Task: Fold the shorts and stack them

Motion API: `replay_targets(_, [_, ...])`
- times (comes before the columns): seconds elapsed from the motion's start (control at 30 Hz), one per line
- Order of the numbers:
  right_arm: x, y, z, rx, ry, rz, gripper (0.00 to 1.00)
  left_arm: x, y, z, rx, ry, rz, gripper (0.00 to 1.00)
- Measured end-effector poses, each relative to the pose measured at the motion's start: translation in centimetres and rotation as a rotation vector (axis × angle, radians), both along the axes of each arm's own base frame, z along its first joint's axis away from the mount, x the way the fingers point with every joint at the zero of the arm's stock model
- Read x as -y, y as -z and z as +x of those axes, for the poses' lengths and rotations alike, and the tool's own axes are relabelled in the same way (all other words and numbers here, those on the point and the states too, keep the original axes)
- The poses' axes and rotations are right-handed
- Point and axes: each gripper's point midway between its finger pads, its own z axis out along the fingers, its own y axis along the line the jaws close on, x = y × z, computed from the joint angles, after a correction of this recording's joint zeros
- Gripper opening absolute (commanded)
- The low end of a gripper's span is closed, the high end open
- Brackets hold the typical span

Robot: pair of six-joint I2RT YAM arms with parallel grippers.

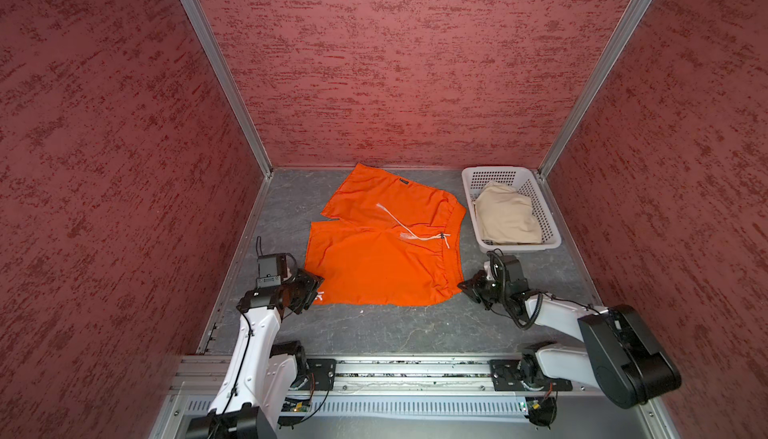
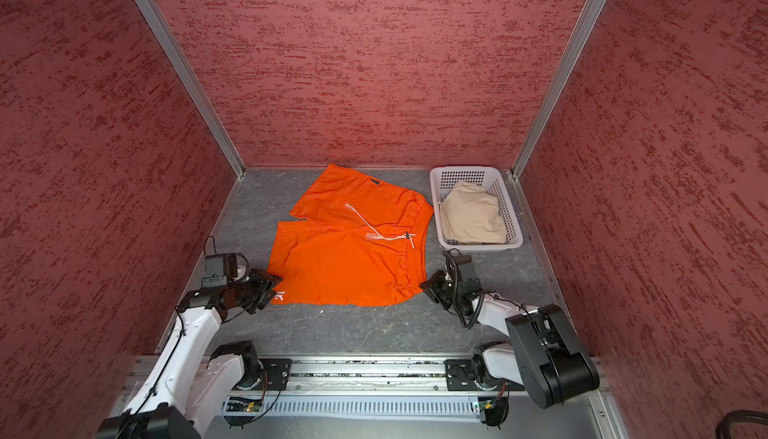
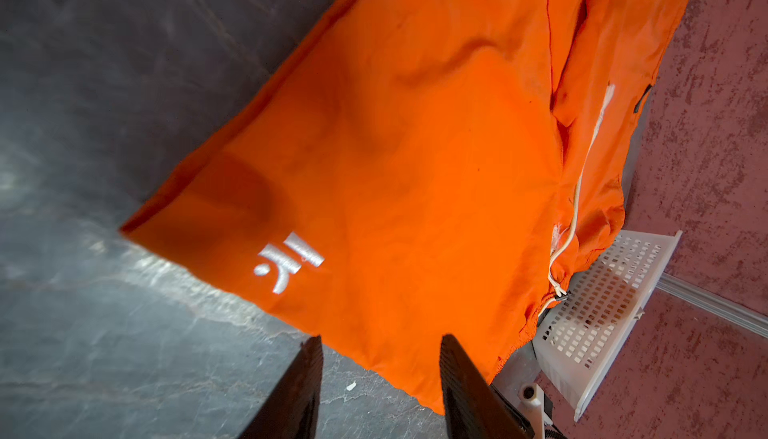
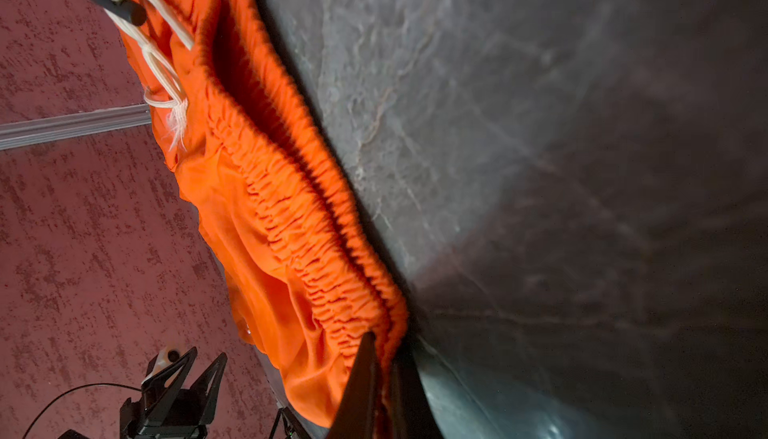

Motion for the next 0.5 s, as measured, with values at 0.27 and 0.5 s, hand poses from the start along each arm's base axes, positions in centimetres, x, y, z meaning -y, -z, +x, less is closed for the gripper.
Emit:
replay_targets(0.27, [0.6,-0.2,-0.2,0.001,0.017,-0.032,0.06,-2.8,0.7,-2.9,-0.129,-0.192,0.088,0.5])
replay_targets(0.5, [0.5,-0.2,0.2,-0.01,0.006,-0.046,0.06,-3.4,2.9,-3.6,-0.27,-0.211,0.097,0.5])
